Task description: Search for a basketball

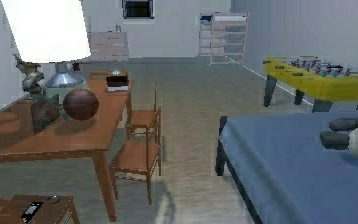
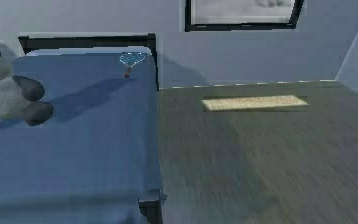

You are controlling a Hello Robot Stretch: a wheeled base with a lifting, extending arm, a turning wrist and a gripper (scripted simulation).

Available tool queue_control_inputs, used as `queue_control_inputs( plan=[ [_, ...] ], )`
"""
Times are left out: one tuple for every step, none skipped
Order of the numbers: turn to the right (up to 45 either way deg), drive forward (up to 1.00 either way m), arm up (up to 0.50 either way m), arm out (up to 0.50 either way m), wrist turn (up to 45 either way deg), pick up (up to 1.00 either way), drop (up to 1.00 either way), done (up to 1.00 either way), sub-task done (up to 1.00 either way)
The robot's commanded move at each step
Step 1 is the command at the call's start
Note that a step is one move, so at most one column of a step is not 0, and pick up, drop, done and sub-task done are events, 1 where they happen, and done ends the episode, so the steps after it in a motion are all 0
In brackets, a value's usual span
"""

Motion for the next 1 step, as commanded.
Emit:
queue_control_inputs(
  plan=[
    [-9.0,0.0,0.0,0.0,0.0,0.0,0.0,0.0,0.0]
  ],
)
